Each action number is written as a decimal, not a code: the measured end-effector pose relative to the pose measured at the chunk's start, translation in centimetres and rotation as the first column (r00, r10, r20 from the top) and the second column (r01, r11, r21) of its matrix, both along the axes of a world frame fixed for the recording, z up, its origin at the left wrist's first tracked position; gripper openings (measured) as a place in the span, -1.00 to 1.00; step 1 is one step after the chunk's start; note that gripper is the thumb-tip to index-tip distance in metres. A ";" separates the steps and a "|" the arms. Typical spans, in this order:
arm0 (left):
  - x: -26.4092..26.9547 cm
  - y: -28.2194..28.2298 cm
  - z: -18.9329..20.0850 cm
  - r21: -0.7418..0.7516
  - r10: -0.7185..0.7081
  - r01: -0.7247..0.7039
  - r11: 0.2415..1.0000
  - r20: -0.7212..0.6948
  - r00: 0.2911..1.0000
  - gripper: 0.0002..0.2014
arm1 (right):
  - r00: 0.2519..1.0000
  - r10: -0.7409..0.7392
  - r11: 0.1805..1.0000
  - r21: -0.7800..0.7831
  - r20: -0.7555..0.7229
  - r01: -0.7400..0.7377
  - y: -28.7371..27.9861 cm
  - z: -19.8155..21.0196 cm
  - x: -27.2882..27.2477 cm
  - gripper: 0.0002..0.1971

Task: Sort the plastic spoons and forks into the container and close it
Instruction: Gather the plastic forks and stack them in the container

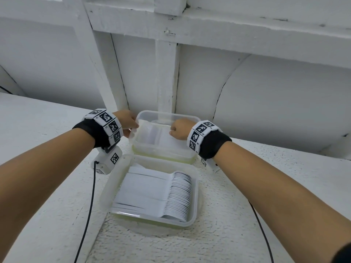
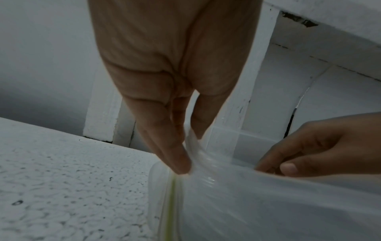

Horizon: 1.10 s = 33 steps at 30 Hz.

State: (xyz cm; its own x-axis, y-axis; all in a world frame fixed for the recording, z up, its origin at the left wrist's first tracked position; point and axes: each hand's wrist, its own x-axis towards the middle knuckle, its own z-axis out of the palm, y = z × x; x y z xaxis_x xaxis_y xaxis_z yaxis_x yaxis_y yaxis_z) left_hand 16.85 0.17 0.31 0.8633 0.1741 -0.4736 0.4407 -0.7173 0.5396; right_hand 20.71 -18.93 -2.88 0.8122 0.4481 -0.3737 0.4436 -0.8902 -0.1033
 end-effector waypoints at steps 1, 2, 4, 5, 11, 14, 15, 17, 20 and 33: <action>0.0 0.0 -0.1 -0.005 -0.001 0.001 1.000 -0.004 1.000 -0.88 | 1.000 -0.001 1.000 0.003 -0.021 0.001 0.0 0.2 -0.1 -0.62; 0.0 0.1 -0.1 -0.008 -0.003 0.003 1.000 -0.010 1.000 -0.87 | 0.999 0.002 1.000 0.003 -0.036 -0.002 0.0 0.4 -0.2 -0.64; -0.1 0.1 0.1 -0.018 -0.004 0.004 1.000 -0.019 1.000 -0.84 | 0.999 0.002 1.000 0.016 -0.040 -0.002 -0.4 0.9 -0.5 -0.67; -0.2 0.0 0.3 -0.012 -0.004 0.003 1.000 -0.027 1.000 -0.82 | 0.999 0.002 1.000 0.028 -0.034 -0.001 -0.5 1.2 -0.7 -0.66; -0.8 -1.5 2.8 0.228 -0.112 0.076 0.971 0.149 0.982 -0.85 | 0.999 -0.044 0.971 0.238 0.013 0.040 -3.3 5.6 -3.4 -0.67; -2.0 -3.5 4.1 0.212 -0.151 0.084 0.974 0.325 0.934 -0.70 | 0.995 -0.088 0.934 0.351 0.050 0.065 -6.5 7.9 -6.0 -0.63; -2.7 -4.5 4.6 0.195 -0.171 0.105 0.975 0.365 0.915 -0.68 | 0.992 -0.104 0.921 0.383 0.066 0.071 -7.7 8.4 -7.1 -0.64; -4.4 -7.0 5.5 0.149 -0.227 0.180 0.972 0.422 0.878 -0.68 | 0.986 -0.149 0.895 0.435 0.077 0.101 -10.2 9.4 -9.7 -0.66; -7.9 -11.2 6.3 0.095 -0.309 0.299 0.949 0.459 0.833 -0.73 | 0.973 -0.216 0.894 0.417 0.079 0.165 -14.4 9.8 -14.3 -0.65; -16.7 -25.1 0.2 -0.038 -0.571 0.605 0.795 0.290 0.768 -0.70 | 0.865 -0.502 0.819 0.330 0.019 0.469 -26.3 1.5 -27.9 -0.64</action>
State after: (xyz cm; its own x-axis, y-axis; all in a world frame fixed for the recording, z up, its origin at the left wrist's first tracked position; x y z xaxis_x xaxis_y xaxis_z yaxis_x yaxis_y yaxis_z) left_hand 0.19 -24.94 0.55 0.8676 -0.4511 -0.2090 -0.2081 -0.7113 0.6714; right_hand -7.14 -45.23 -1.39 0.9798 0.0627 -0.1898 -0.0151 -0.9237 -0.3828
